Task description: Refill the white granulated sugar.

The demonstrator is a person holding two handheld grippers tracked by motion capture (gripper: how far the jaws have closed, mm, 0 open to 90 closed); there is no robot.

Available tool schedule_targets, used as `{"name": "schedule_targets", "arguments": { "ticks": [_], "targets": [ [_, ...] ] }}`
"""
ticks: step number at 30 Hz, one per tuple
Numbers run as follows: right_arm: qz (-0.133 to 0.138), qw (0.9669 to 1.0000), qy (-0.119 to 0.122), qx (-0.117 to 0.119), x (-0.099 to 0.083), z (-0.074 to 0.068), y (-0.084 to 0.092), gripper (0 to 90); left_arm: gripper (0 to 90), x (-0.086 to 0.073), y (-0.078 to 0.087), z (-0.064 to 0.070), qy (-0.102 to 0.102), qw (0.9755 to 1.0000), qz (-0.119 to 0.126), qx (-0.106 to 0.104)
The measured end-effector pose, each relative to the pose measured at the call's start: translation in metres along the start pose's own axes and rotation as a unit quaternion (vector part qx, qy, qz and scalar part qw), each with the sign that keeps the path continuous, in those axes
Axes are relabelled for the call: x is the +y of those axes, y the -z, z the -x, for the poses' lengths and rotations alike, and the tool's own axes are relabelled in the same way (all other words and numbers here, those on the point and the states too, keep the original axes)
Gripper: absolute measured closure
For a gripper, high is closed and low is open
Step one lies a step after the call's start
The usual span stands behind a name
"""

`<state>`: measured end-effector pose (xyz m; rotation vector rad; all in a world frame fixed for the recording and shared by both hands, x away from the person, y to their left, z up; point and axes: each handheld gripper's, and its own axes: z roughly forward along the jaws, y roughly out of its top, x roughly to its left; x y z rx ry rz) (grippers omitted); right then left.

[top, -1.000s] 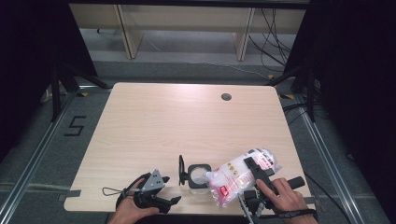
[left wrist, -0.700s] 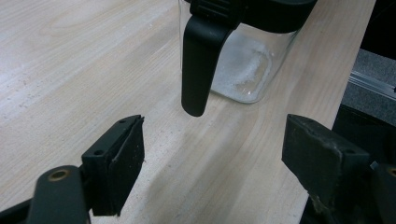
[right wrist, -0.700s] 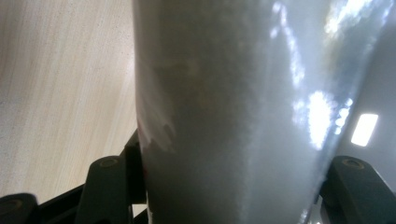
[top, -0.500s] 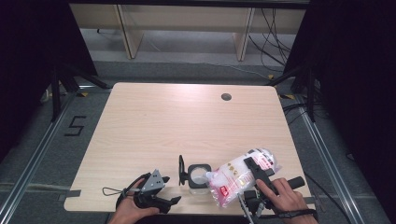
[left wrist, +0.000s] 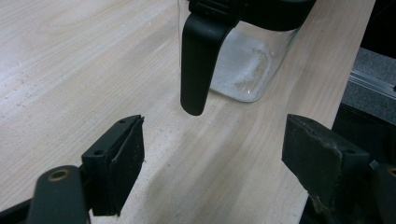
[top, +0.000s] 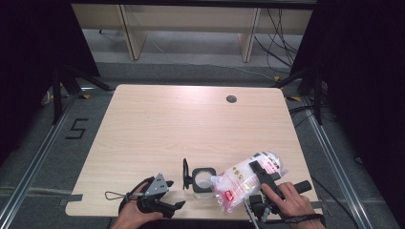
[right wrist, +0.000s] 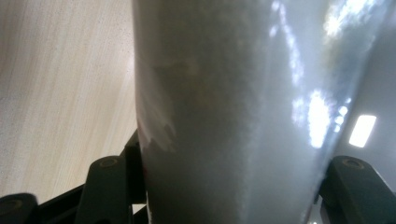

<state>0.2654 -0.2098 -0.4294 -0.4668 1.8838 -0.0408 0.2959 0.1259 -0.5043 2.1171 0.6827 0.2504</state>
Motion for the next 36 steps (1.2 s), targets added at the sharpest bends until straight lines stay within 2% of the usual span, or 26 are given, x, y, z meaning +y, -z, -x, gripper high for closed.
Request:
{"name": "schedule_targets", "arguments": {
  "ticks": [12, 15, 22, 25, 26, 27, 30, 36],
  "targets": [
    [0.001, 1.0, 0.008, -0.003, -0.0003, 0.0016, 0.0004, 41.4, 20.6, 0.0001, 0.0003, 0.0, 0.0, 1.0, 0.0, -0.001],
    [0.004, 0.9998, 0.017, -0.006, -0.0008, 0.0028, -0.0001, 41.4, 20.7, 0.0001, 0.0004, 0.0, 0.0, 1.0, 0.001, -0.001],
    [0.005, 0.9998, 0.016, -0.004, -0.0006, 0.0027, -0.0001, 41.4, 20.6, 0.0001, 0.0005, 0.0, 0.0, 1.0, 0.001, -0.001],
    [0.005, 0.9999, 0.015, -0.006, -0.0009, 0.0029, 0.0004, 41.4, 20.6, 0.0001, 0.0006, -0.0001, 0.0, 1.0, 0.0, -0.001],
    [-0.002, 0.9999, 0.009, 0.005, -0.0007, 0.0029, 0.0015, 41.4, 20.6, 0.0002, 0.0006, 0.0, 0.0, 1.0, 0.001, -0.001],
    [0.001, 1.0, -0.002, 0.0, -0.0008, 0.0013, 0.0012, 41.4, 20.6, 0.0002, 0.0006, 0.0, 0.0, 1.0, 0.001, -0.001],
    [-0.006, 0.9999, -0.002, 0.01, -0.0003, 0.0025, 0.0025, 41.5, 20.6, 0.0001, 0.0006, 0.0, 0.0, 1.0, 0.001, -0.001],
    [-0.006, 0.9999, -0.007, 0.012, -0.0007, 0.0019, 0.0026, 41.5, 20.6, 0.0002, 0.0005, 0.0, 0.0, 1.0, 0.0, -0.001]
  ]
}}
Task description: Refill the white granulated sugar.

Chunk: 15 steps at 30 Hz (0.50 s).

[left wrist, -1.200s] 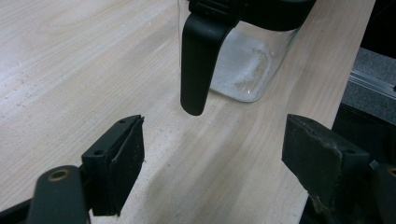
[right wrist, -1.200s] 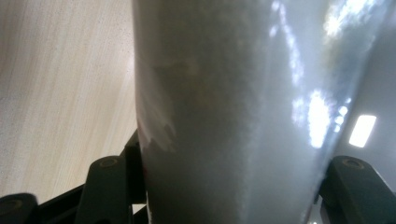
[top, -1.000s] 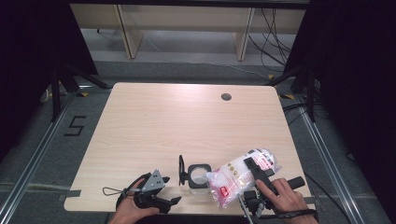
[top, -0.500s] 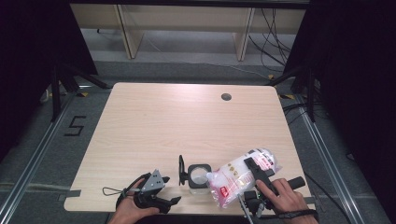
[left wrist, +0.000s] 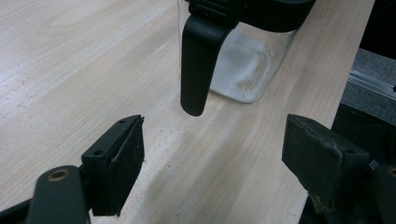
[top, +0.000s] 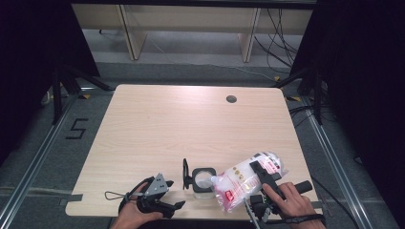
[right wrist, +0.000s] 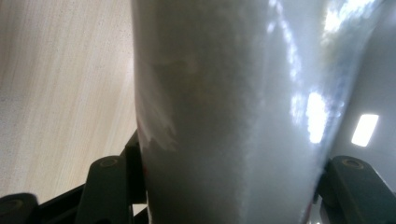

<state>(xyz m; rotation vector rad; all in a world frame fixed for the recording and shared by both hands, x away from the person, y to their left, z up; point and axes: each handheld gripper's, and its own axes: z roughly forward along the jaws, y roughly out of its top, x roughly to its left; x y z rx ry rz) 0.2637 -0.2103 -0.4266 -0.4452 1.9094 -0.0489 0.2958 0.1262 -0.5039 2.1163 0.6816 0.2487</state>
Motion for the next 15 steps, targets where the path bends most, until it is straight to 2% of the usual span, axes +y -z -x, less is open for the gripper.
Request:
{"name": "schedule_targets", "arguments": {
  "ticks": [2, 3, 4, 5, 6, 7, 8, 13, 14, 15],
  "targets": [
    [-0.001, 1.0, 0.0, 0.002, -0.0005, 0.0, 0.0001, 41.5, 20.6, 0.0, 0.0, 0.0, -0.001, 1.0, 0.0, -0.001],
    [-0.001, 1.0, -0.001, 0.002, -0.0005, -0.0001, 0.0001, 41.5, 20.6, 0.0007, 0.0003, -0.0016, -0.016, 0.9999, 0.0, -0.001],
    [-0.004, 0.9995, -0.031, -0.001, -0.0013, -0.0046, 0.0003, 41.5, 20.6, 0.0006, 0.0002, -0.0015, -0.016, 0.9999, 0.0, -0.001],
    [0.013, 0.9996, -0.02, -0.013, -0.0011, -0.0028, -0.0021, 41.5, 20.6, 0.0006, 0.0003, -0.0015, -0.016, 0.9999, 0.0, -0.001],
    [0.019, 0.9998, -0.003, -0.012, -0.001, -0.0002, -0.0024, 41.5, 20.6, 0.0006, 0.0002, -0.0015, -0.015, 0.9999, 0.0, -0.001],
    [0.013, 0.9999, -0.007, -0.003, -0.0009, -0.0001, -0.0014, 41.6, 20.6, 0.0006, 0.0002, -0.0016, -0.015, 0.9999, 0.0, -0.001],
    [0.015, 0.9997, -0.016, -0.01, -0.0012, -0.0022, -0.002, 41.5, 20.6, 0.0006, 0.0002, -0.0016, -0.016, 0.9999, 0.0, -0.001],
    [0.011, 0.9998, -0.007, -0.012, -0.0015, -0.0011, -0.0013, 41.6, 20.6, 0.0006, 0.0001, -0.0015, -0.015, 0.9999, 0.0, -0.001],
    [0.012, 0.9998, -0.008, -0.013, -0.0016, -0.001, -0.0013, 41.6, 20.6, 0.0, -0.0001, 0.0001, 0.0, 1.0, 0.0, 0.0],
    [0.012, 0.9998, -0.009, -0.012, -0.0017, -0.0012, -0.0012, 41.6, 20.6, 0.0, 0.0, 0.0001, 0.0, 1.0, 0.0, 0.0]
  ]
}}
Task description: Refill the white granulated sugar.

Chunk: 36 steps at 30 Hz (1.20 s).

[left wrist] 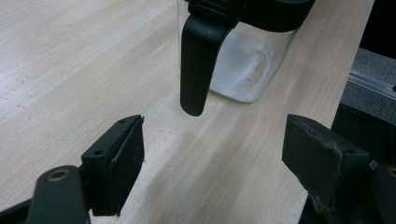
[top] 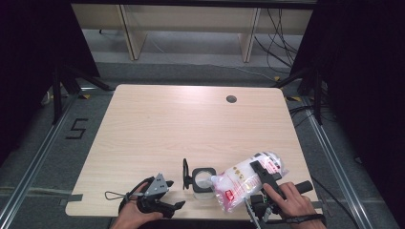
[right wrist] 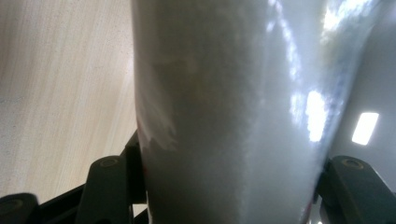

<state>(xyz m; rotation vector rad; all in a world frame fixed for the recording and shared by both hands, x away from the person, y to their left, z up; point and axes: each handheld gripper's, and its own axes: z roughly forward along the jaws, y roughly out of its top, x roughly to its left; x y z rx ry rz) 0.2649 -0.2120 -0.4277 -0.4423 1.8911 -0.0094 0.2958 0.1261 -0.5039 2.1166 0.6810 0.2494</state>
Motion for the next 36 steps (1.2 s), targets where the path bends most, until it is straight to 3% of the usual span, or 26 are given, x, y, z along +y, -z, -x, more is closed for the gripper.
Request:
{"name": "schedule_targets", "arguments": {
  "ticks": [5, 7, 8, 11, 13, 15, 18, 19, 23, 24, 25, 26, 30, 36],
  "targets": [
    [-0.005, 1.0, 0.005, 0.006, 0.0001, 0.001, 0.0007, 41.6, 20.6, 0.0, 0.0, 0.0, 0.0, 1.0, 0.0, 0.0],
    [-0.005, 1.0, 0.006, 0.006, 0.0001, 0.001, 0.0007, 41.6, 20.6, 0.0006, 0.0002, -0.0017, -0.016, 0.9999, 0.0, -0.001],
    [-0.005, 0.9999, 0.006, 0.007, 0.0001, 0.0012, 0.0008, 41.6, 20.6, 0.0002, 0.0001, 0.0, 0.004, 1.0, 0.002, -0.005],
    [-0.002, 0.9999, 0.01, 0.004, -0.0002, 0.0006, 0.0005, 41.6, 20.6, 0.0005, 0.0019, -0.0022, -0.006, 1.0, -0.002, 0.002],
    [-0.003, 1.0, -0.001, 0.0, 0.0005, -0.0006, 0.0002, 41.6, 20.6, 0.0001, 0.0009, -0.001, 0.007, 1.0, 0.005, 0.0],
    [0.0, 1.0, 0.009, -0.002, 0.0005, 0.0, -0.0002, 41.6, 20.6, 0.0003, 0.0016, -0.002, -0.005, 1.0, -0.003, 0.004],
    [-0.014, 0.9998, 0.004, 0.012, 0.0015, 0.0001, 0.0021, 41.6, 20.6, 0.0004, 0.0004, -0.0003, 0.004, 1.0, -0.001, -0.008],
    [-0.006, 0.9998, 0.016, 0.007, 0.002, 0.0019, 0.0009, 41.6, 20.6, 0.0003, 0.0002, -0.0003, 0.004, 1.0, 0.0, -0.006],
    [-0.005, 0.9998, 0.018, 0.007, 0.0015, 0.0022, 0.0009, 41.6, 20.6, 0.0004, 0.0013, -0.0017, -0.004, 1.0, -0.005, -0.005],
    [-0.007, 0.9999, 0.013, 0.004, 0.0009, 0.0011, 0.0011, 41.6, 20.6, 0.0002, 0.0002, -0.0005, 0.004, 1.0, 0.002, -0.005],
    [-0.006, 0.9999, 0.013, 0.003, 0.0006, 0.0012, 0.0009, 41.6, 20.6, 0.0006, 0.0005, -0.0018, -0.01, 0.9999, 0.002, -0.004],
    [-0.006, 0.9999, 0.013, 0.003, 0.0005, 0.0012, 0.001, 41.6, 20.6, 0.0001, 0.0001, -0.0003, 0.005, 1.0, 0.002, -0.005],
    [-0.007, 0.9998, 0.015, 0.006, 0.0003, 0.0015, 0.0015, 41.6, 20.6, 0.0005, 0.0015, -0.0018, -0.004, 1.0, -0.007, -0.006],
    [-0.008, 0.9998, 0.017, 0.006, 0.0002, 0.0017, 0.0017, 41.7, 20.6, 0.0005, 0.0009, -0.0011, 0.002, 1.0, -0.003, -0.005]
  ]
}}
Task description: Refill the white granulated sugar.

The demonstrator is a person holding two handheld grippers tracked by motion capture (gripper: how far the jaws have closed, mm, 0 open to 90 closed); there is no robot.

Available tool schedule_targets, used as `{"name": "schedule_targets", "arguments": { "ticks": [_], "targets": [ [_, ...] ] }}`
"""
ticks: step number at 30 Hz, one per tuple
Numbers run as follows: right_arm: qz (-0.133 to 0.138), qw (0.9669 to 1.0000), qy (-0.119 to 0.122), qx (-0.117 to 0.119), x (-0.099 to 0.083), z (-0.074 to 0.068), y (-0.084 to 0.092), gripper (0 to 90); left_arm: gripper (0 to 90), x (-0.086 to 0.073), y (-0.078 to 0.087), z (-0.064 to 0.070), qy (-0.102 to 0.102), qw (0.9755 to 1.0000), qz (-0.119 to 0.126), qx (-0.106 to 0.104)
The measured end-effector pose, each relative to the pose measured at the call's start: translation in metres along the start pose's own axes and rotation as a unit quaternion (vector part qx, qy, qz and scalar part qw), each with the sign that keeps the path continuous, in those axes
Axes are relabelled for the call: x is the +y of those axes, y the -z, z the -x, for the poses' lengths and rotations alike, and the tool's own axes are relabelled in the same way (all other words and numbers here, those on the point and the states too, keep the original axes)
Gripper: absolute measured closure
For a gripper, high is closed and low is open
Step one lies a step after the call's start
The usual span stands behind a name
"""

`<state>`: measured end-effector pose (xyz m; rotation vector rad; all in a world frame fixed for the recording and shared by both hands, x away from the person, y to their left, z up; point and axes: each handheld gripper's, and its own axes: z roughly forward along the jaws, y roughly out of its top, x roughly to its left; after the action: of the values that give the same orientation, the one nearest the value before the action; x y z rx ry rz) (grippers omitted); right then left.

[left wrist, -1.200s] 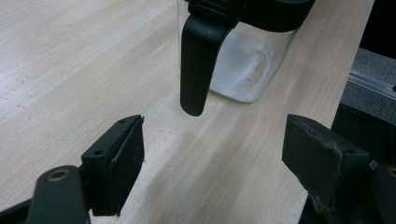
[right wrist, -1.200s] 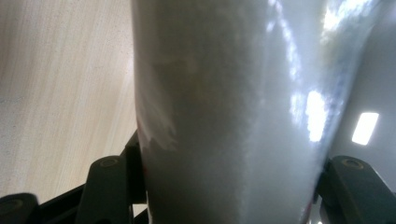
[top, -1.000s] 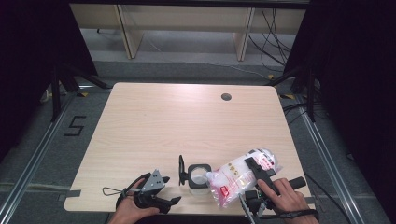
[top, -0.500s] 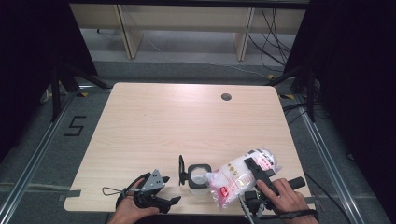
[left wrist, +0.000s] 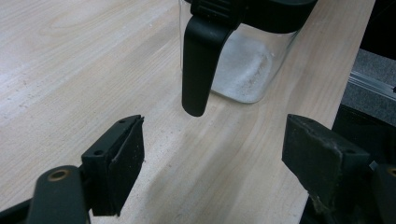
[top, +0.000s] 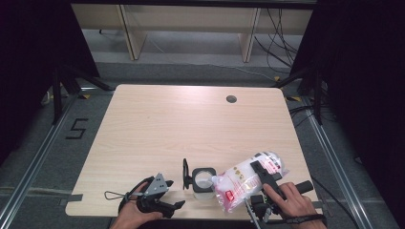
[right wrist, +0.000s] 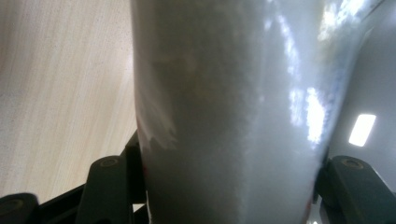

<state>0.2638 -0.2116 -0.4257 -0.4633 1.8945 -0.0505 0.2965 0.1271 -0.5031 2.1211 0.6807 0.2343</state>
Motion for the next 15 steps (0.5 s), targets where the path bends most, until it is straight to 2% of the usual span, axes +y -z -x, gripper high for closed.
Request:
{"name": "schedule_targets", "arguments": {
  "ticks": [1, 2, 4, 5, 7, 8, 11, 12, 14, 15],
  "targets": [
    [-0.001, 1.0, 0.001, 0.0, 0.0002, 0.0001, 0.0001, 41.7, 20.6, 0.0, 0.0001, -0.0001, 0.0, 1.0, 0.0, 0.0],
    [0.001, 1.0, 0.008, -0.002, -0.0001, 0.0011, -0.0002, 41.6, 20.6, 0.0003, 0.0014, -0.0018, -0.011, 0.9999, -0.01, 0.002],
    [0.004, 0.9999, 0.012, -0.004, 0.0004, 0.002, -0.0003, 41.7, 20.7, 0.0, 0.001, -0.0013, -0.012, 0.9999, -0.004, 0.011],
    [0.004, 0.9999, 0.012, -0.004, 0.0004, 0.002, -0.0003, 41.7, 20.7, -0.0001, 0.0006, -0.0009, -0.009, 0.9999, -0.002, 0.009],
    [-0.002, 1.0, -0.002, -0.001, 0.0002, -0.0003, 0.0006, 41.7, 20.6, -0.0003, -0.0002, 0.0003, -0.002, 1.0, 0.005, 0.007],
    [0.0, 1.0, -0.001, -0.002, 0.0003, -0.0003, 0.0006, 41.6, 20.6, -0.0001, 0.0006, -0.0007, -0.009, 0.9999, 0.0, 0.007],
    [0.002, 1.0, -0.001, -0.006, 0.0005, 0.0003, -0.0001, 41.7, 20.6, -0.0001, 0.0007, -0.0007, -0.008, 0.9999, 0.0, 0.008],
    [0.003, 0.9999, -0.014, -0.003, 0.0002, -0.0016, 0.0002, 41.7, 20.6, -0.0001, 0.0006, -0.0007, -0.008, 0.9999, 0.0, 0.008],
    [0.001, 0.9998, -0.018, -0.002, 0.0001, -0.0026, 0.0006, 41.7, 20.6, -0.0001, 0.0006, -0.0007, -0.008, 0.9999, 0.0, 0.008],
    [0.006, 0.9999, -0.013, -0.001, 0.0001, -0.0015, 0.0005, 41.7, 20.6, 0.0001, 0.0007, -0.0013, -0.014, 0.9999, 0.0, 0.007]
  ]
}}
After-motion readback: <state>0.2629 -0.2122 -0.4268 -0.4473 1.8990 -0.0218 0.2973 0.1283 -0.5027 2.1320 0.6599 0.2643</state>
